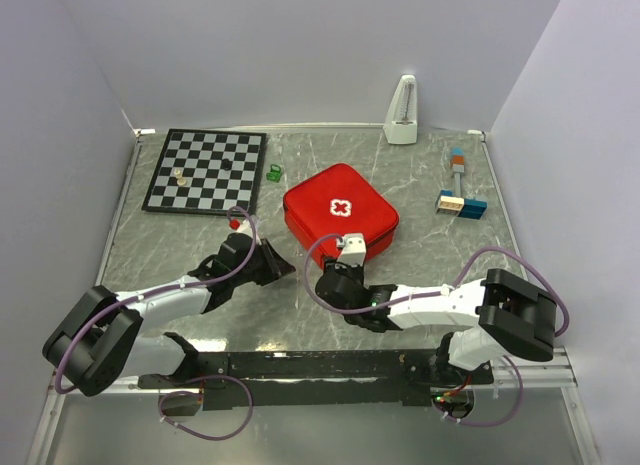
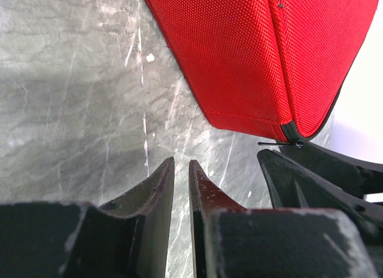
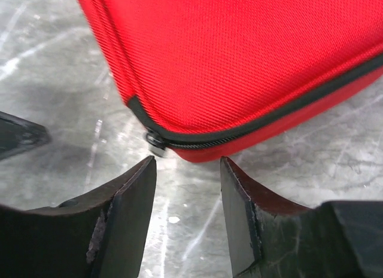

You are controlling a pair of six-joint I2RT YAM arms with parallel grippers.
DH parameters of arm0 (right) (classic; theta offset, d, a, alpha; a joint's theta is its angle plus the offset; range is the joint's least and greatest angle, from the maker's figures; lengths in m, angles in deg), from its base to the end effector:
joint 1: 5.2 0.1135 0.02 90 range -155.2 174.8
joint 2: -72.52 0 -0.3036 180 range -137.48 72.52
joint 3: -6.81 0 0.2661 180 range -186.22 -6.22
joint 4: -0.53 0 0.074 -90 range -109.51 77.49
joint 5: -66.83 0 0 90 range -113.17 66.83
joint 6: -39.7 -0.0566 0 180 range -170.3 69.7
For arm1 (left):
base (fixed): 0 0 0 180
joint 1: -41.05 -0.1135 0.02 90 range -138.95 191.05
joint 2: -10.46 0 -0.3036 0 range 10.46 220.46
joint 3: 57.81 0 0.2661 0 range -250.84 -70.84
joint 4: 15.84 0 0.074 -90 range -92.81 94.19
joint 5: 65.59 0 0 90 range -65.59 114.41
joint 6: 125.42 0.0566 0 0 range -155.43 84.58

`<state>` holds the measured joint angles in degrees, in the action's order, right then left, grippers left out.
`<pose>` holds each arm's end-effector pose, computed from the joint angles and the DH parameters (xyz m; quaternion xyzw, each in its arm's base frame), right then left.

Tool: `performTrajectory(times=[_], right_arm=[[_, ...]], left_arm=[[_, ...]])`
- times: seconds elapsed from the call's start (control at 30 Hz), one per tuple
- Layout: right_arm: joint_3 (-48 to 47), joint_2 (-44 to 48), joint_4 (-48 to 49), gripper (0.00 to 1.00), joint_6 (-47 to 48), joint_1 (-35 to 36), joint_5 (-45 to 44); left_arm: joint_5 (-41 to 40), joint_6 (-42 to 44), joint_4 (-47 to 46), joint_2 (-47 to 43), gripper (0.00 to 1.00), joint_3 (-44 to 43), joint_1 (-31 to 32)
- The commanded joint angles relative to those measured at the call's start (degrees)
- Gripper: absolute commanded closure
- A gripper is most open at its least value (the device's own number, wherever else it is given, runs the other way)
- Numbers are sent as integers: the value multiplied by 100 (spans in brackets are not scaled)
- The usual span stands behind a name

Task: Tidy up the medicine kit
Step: Zip the medicine box at the center of the board.

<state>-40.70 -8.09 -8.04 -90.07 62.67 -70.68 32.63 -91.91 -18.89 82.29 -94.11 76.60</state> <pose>0.1431 0.2411 0.1931 -0.0428 0.8501 0.0855 0.5178 0.2000 -0.1528 0.1775 -0.1250 0.8661 -0.3890 0.2880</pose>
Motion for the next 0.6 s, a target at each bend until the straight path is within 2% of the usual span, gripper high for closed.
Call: performTrajectory(times=[0.0, 0.33, 0.57], right_arm=[[-349, 37, -51, 45, 110, 50, -215], [-718, -226, -368, 45, 31, 33, -101], [-893, -366, -411, 55, 4, 24, -57]], left_arm=[[82, -29, -177, -55, 79, -20, -13], [100, 15, -133, -91, 79, -20, -13], [161, -2, -185, -73, 79, 24, -13]])
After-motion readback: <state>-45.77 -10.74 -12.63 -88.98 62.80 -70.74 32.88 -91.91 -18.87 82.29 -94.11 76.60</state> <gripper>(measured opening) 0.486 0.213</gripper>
